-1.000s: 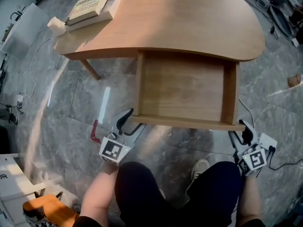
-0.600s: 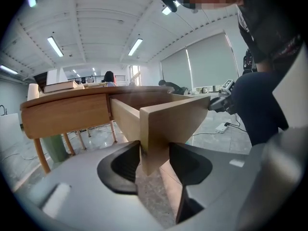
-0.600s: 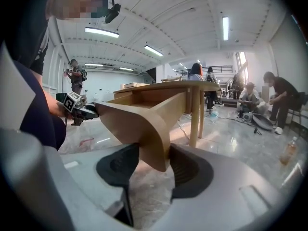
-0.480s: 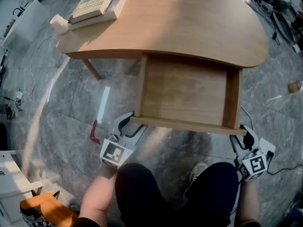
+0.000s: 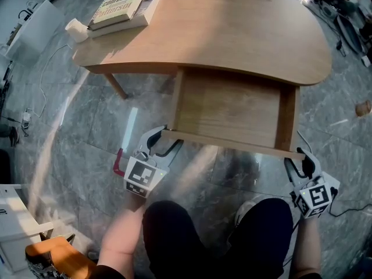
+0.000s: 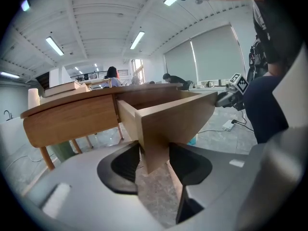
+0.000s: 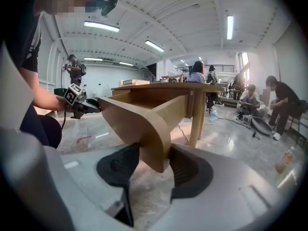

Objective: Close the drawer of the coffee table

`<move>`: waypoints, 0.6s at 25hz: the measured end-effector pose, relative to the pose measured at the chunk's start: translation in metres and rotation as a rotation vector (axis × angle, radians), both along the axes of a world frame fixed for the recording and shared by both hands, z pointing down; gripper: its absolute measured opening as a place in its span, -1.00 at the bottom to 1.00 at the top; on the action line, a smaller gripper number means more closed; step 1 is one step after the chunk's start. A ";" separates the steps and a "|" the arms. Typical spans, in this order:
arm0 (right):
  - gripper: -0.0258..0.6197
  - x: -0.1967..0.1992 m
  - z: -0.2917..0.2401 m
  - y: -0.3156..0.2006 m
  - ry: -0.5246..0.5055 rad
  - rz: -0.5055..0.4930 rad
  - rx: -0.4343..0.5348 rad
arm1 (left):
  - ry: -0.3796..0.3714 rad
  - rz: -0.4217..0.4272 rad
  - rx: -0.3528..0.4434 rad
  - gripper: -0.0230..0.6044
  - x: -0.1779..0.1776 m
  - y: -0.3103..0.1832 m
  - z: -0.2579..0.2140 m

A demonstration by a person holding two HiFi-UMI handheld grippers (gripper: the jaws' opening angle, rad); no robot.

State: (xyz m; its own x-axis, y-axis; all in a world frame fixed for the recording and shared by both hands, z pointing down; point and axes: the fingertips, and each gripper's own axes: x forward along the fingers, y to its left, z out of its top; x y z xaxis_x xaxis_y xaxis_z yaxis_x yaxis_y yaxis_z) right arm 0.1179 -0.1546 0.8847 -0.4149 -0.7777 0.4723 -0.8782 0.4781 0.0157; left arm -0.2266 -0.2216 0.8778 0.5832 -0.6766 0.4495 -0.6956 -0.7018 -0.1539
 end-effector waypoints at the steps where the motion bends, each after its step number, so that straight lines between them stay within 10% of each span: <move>1: -0.30 0.000 -0.001 -0.001 0.016 -0.001 -0.006 | -0.001 0.000 -0.004 -0.29 0.000 -0.001 0.000; 15: -0.28 0.006 -0.032 -0.041 0.027 0.048 -0.026 | 0.004 -0.058 0.038 -0.28 0.006 -0.039 -0.034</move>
